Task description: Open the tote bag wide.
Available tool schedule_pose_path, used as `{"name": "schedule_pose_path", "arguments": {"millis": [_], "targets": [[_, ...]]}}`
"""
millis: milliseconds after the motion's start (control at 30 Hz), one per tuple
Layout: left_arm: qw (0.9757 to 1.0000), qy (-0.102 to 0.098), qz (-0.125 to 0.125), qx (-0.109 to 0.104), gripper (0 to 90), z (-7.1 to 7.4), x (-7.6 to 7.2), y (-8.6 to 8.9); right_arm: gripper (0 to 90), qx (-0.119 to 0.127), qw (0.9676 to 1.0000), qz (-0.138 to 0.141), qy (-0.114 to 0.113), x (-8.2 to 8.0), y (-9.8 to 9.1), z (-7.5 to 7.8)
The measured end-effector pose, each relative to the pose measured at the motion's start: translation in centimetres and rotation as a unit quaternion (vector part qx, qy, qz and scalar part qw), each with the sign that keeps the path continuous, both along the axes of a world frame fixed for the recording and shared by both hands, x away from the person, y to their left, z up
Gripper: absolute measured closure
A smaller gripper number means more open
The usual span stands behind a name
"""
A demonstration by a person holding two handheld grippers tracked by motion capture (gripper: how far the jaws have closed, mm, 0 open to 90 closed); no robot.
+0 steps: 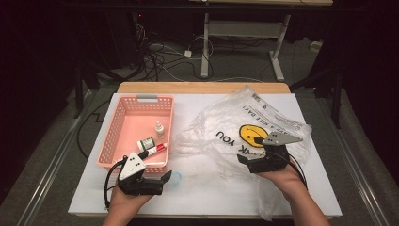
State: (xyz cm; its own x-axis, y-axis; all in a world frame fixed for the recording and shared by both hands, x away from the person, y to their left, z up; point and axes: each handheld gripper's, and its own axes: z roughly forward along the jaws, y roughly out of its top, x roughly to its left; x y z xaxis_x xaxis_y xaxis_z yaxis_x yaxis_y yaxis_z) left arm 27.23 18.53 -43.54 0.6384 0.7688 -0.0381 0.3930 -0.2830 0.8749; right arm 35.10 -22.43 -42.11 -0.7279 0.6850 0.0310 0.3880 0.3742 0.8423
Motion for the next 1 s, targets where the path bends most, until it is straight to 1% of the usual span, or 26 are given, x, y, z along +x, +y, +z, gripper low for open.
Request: {"name": "schedule_pose_path", "arguments": {"millis": [133, 167, 233, 367, 467, 500, 567, 633, 700, 767, 867, 933, 1000], "targets": [[1.0000, -0.003, 0.000, 0.002, 0.0, 0.1, -0.2, 0.1, 9.7, 0.006, 1.0000, -0.003, 0.001, -0.2, -0.6, 0.1], [1.0000, -0.003, 0.001, 0.002, 0.0, 0.1, -0.2, 0.1, 10.9, 0.008, 1.0000, -0.004, 0.001, -0.3, -0.8, 0.1], [1.0000, -0.001, 0.001, 0.002, 0.0, 0.0, -0.2, 0.2, 16.0, 0.009, 0.9999, 0.001, 0.010, -0.3, -0.9, -0.1], [1.0000, 0.001, 0.001, 0.001, 0.0, -0.1, -0.1, 0.2, 20.3, -0.002, 0.9993, 0.016, 0.033, -0.3, -0.6, -1.0], [1.0000, 0.001, -0.001, 0.001, 0.0, -0.1, -0.1, 0.1, 22.8, -0.023, 0.9988, 0.024, 0.035, -0.5, -0.1, -1.4], [1.0000, 0.000, -0.002, 0.001, 0.0, -0.1, -0.1, 0.0, 24.7, -0.026, 0.9987, 0.027, 0.036, -0.5, -0.1, -1.5], [1.0000, 0.001, -0.003, 0.001, 0.0, -0.2, -0.1, 0.0, 26.1, -0.021, 0.9987, 0.026, 0.037, -0.6, -0.1, -1.7], [1.0000, 0.002, -0.004, 0.002, 0.0, -0.2, 0.0, -0.1, 26.7, -0.023, 0.9983, 0.030, 0.044, -0.6, 0.1, -2.2], [1.0000, 0.002, -0.005, 0.003, 0.0, -0.2, 0.1, -0.2, 25.4, -0.035, 0.9973, 0.036, 0.053, -0.5, 0.5, -2.9], [1.0000, 0.003, -0.006, 0.005, 0.0, -0.2, 0.1, -0.2, 23.3, -0.051, 0.9964, 0.036, 0.056, -0.5, 1.1, -3.6], [1.0000, 0.003, -0.005, 0.006, 0.0, -0.2, 0.0, -0.1, 23.7, -0.070, 0.9947, 0.043, 0.062, -0.5, 1.9, -4.5], [1.0000, 0.002, -0.004, 0.005, 0.0, -0.2, 0.0, -0.1, 26.7, -0.082, 0.9934, 0.049, 0.064, -0.5, 2.4, -4.9], [1.0000, 0.002, -0.006, 0.005, 0.0, -0.2, 0.0, -0.1, 33.2, -0.091, 0.9920, 0.056, 0.067, -0.4, 2.7, -5.2]]}}
